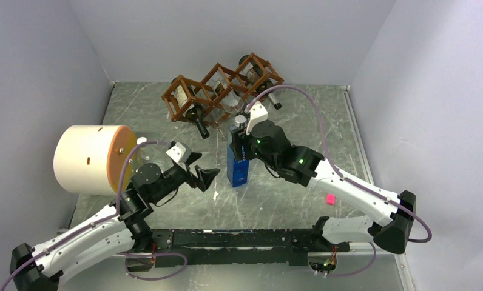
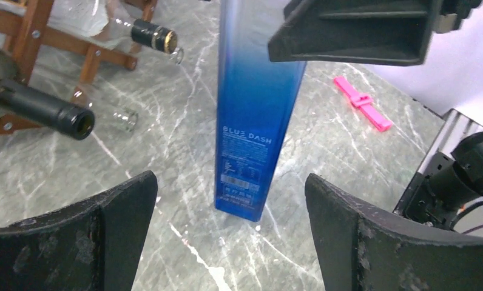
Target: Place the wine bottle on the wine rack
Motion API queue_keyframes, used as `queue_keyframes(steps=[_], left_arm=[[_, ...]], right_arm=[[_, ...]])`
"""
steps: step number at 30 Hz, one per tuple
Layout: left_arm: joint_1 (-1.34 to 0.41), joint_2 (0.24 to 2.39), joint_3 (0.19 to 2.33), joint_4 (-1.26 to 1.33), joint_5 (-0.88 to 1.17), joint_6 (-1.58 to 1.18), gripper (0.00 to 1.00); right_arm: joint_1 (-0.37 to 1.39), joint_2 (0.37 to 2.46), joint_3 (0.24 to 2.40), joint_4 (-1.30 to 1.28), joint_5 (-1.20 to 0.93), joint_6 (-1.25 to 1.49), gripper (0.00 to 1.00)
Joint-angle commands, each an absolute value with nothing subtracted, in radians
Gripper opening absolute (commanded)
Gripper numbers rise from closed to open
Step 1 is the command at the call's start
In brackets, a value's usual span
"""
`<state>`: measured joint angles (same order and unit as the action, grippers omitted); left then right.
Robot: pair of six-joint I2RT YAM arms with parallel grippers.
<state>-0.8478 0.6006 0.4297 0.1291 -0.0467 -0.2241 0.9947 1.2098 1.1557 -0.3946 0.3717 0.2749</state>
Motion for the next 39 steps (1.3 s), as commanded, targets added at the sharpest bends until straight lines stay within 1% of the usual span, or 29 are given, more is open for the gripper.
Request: queue_keyframes(steps=[1,5,9,11,13,19,21,23,27,31,34,35,38,39], left_arm=[[-0.845,0.652,0.437,0.368,0.053,-0.223,0.95],[-0.845,0.741,0.473,0.423,0.08,-0.247,0.95],[-0.845,0.826,0.496,0.432,0.045,-0.174,0.95],[-0.845,0.854,0.475,0.482,0.075,-0.138,0.96],[-0.845,0.899,0.448,0.558,0.104,-0.111,0.98],[-0.845,1.032,0.514,0.556,0.172,-0.093,1.0],[-0.844,1.054,0.51,0.593,0.17,-0.105,1.0],[-0.844,1.072,0.484,0.674,0.153,-0.093,1.0],[-0.844,1.097,0.49,0.707,0.187,-0.025,0.96],[-0.844,1.129,0.483,0.79,0.216,0.001,0.88],[-0.844,1.161,0.501,0.792,0.223,0.023,0.77],[-0.844,1.172,0.513,0.782,0.219,0.028,0.69],[-0.843,1.199,0.526,0.798,0.225,0.05,0.44],[-0.843,1.198,0.525,0.815,0.235,0.069,0.33]], right_arm=[[0.948,1.148,1.228,-0.268,0.291,0.319,0.29],[0.869,1.149,1.246,-0.26,0.174,0.365,0.29],[0.804,1.13,1.246,-0.254,0.092,0.38,0.27],[0.784,1.116,1.239,-0.255,0.07,0.382,0.26],[0.774,1.1,1.238,-0.251,0.037,0.384,0.26],[0.768,1.091,1.293,-0.285,-0.032,0.406,0.25],[0.767,1.094,1.302,-0.278,-0.05,0.415,0.25],[0.767,1.097,1.308,-0.272,-0.062,0.431,0.24],[0.764,1.091,1.307,-0.263,-0.073,0.452,0.24],[0.76,1.078,1.302,-0.263,-0.079,0.468,0.24],[0.76,1.058,1.29,-0.251,-0.085,0.478,0.24],[0.759,1.052,1.286,-0.247,-0.088,0.481,0.25],[0.759,1.037,1.283,-0.254,-0.093,0.479,0.28],[0.758,1.029,1.281,-0.261,-0.089,0.481,0.31]])
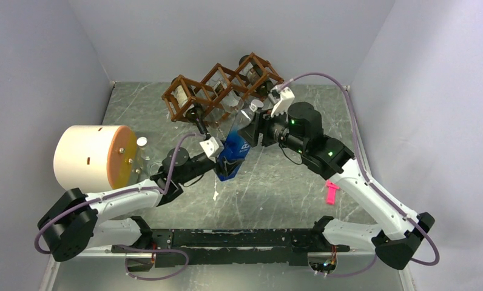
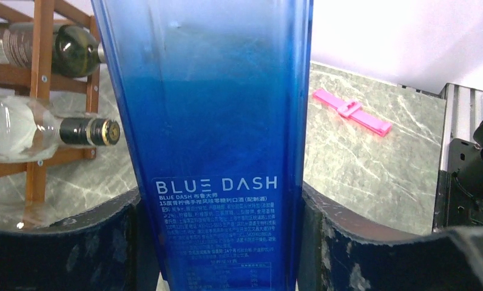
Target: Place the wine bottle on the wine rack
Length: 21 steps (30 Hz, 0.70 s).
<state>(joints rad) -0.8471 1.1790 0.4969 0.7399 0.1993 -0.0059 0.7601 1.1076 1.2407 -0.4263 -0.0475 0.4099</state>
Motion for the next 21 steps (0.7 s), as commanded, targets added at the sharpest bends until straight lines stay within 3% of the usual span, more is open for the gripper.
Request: queue_keyframes(steps=[1,2,4,7,13,21], left_arm=[[-0.842,1.193,0.525,0.823,0.238,0.094,0.15],[-0.842,1.188,0.528,0.824,0.231,0.116,0.08],[-0.842,1.173,0.538,0.818,0.226,0.189,0.07],[-0.84,1.147,0.55,0.818,0.223,0.308,0.07],[-0.838,1.133,0.596,0.807,0.225,0.567,0.07],[-0.839,1.122,0.702,0.688,0.225,0.87,0.07]], right_arm=[[0.758,1.021,1.278,-0.271,-0.081,0.488,0.4],[0.757,1.012,1.276,-0.286,-0.074,0.49,0.52],[0.757,0.987,1.271,-0.318,-0.07,0.482,0.72],[0.757,0.952,1.293,-0.413,-0.063,0.454,0.83],[0.758,0.919,1.424,-0.605,-0.015,0.427,0.85],[0.759,1.024,1.654,-0.854,0.01,0.31,0.8]])
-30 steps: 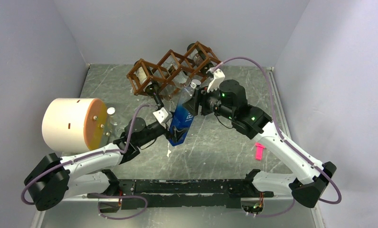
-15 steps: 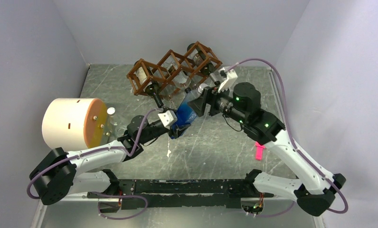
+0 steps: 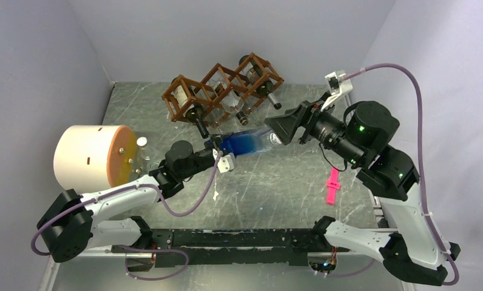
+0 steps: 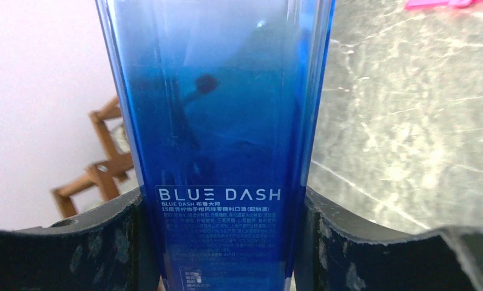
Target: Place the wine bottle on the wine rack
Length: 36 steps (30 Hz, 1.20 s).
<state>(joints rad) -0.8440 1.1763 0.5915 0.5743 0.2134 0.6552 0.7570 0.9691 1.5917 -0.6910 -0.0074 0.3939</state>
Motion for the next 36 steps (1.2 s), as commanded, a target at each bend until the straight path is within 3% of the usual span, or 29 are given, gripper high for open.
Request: queue_keyframes(steps=[1,16,27,36], left_arm=[[-0.84,1.112,0.711,0.664,0.229,0.908,0.07],[-0.843,1.129,0.703,0.74,0.201,1.404,0.07],[-0.839,1.234,0.706,0.935,0.186,1.523,0.07],[-0.838,1.225,0.731,0.841,0.24,1.481,0.07]], right_arm=[[0.758,1.034,1.661,-0.876,0.02,0.295,0.81],[0.758,1.128,1.543,-0.935,-0.101,0.166,0.87],[0.759,1.216,1.542,-0.974,-0.072,0.153,0.87],[0.757,1.213,1.47,-0.975,-0.025,0.101,0.86]])
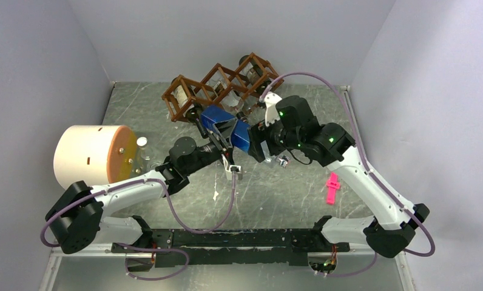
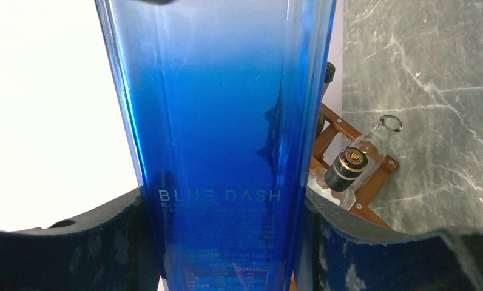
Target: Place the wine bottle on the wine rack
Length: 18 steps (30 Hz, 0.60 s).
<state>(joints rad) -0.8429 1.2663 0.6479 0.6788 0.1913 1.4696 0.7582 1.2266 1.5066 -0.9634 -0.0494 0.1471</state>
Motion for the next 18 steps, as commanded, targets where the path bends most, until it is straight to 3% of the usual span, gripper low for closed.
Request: queue_keyframes(steps=[1,15,18], left_arm=[[-0.838,1.227,0.735,0.836,0.242,1.48,0.07],[-0.838,1.22,0.799,0.703,0.242,1.454,0.07],[-0.838,1.219,0.825,0.638,0.237,1.447,0.07]], right_arm=[[0.759,1.215,1.465,-0.973,-0.025,0.092,0.86],[0.758,1.252,1.429,-0.944,-0.051,0.052,0.82],[0.758,1.253,1.424,-0.939,-0.04,0.052,0.76]])
